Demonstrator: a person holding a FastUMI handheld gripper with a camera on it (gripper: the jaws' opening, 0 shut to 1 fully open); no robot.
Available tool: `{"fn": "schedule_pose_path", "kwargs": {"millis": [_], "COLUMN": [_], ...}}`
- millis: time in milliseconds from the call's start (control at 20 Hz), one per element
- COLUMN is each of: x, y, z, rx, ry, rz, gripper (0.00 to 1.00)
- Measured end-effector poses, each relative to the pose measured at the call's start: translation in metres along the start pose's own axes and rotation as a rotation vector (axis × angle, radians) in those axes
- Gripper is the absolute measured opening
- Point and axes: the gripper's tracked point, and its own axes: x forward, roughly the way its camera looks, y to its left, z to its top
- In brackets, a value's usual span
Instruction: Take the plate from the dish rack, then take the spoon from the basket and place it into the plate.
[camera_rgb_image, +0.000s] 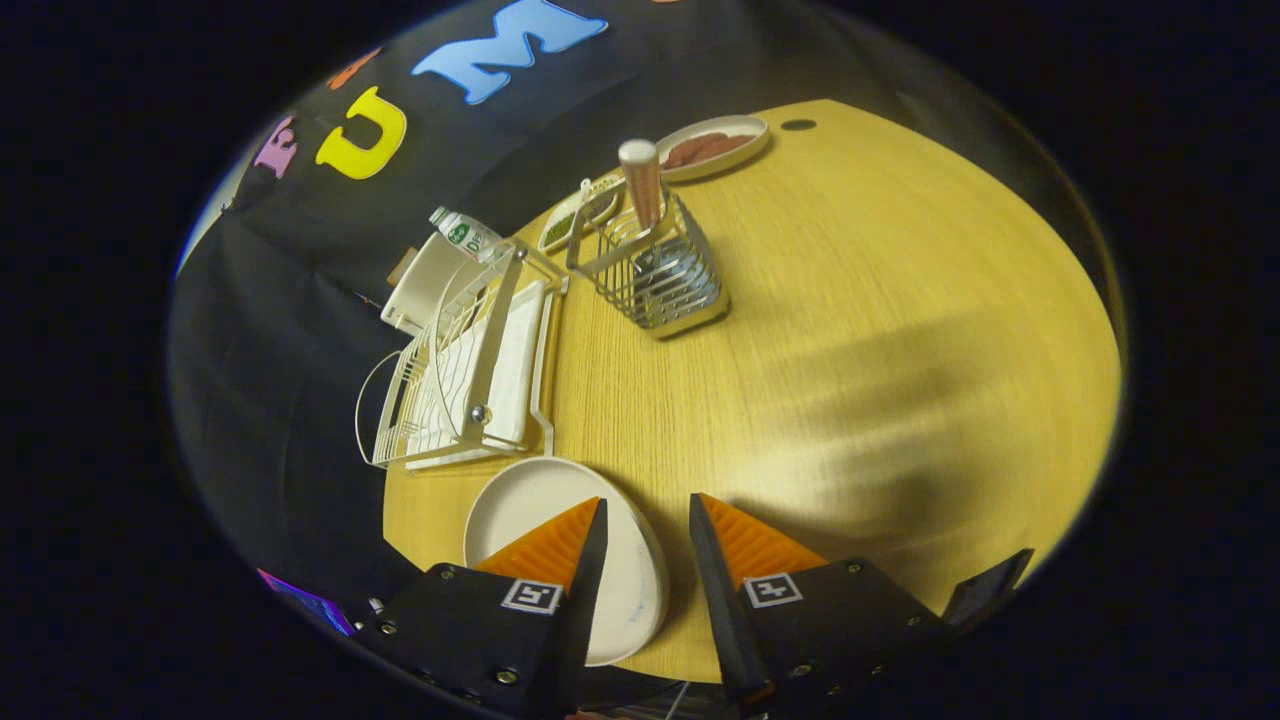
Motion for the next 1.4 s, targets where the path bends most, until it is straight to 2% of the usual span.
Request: {"fn": "schedule_pose_path", "kwargs": {"millis": [150,350,400,450,550,650,750,900,1250,1400], "x": [-0.031,-0.073,-0.081,-0.087,-0.102,-0.119,-0.119,-0.096,-0.013,0.007], "y": [0.005,0.012,0.013,0.013,0.022,0.034,0.035,0.029,-0.001,-0.002], "z": [0.041,0.100,0.110,0.115,0.139,0.162,0.169,0.170,0.177,0.183], "rx": [-0.094,-0.276,-0.316,-0.352,-0.401,-0.456,-0.508,-0.531,-0.494,-0.474], "ry": [-0.166,-0.431,-0.472,-0.513,-0.648,-0.835,-0.935,-0.952,-0.930,-0.931], "rz": [-0.011,-0.066,-0.091,-0.107,-0.119,-0.109,-0.121,-0.124,-0.123,-0.118], "gripper": [0.52,0.53,0.60,0.75,0.90,0.92,0.92,0.92,0.92,0.92]}}
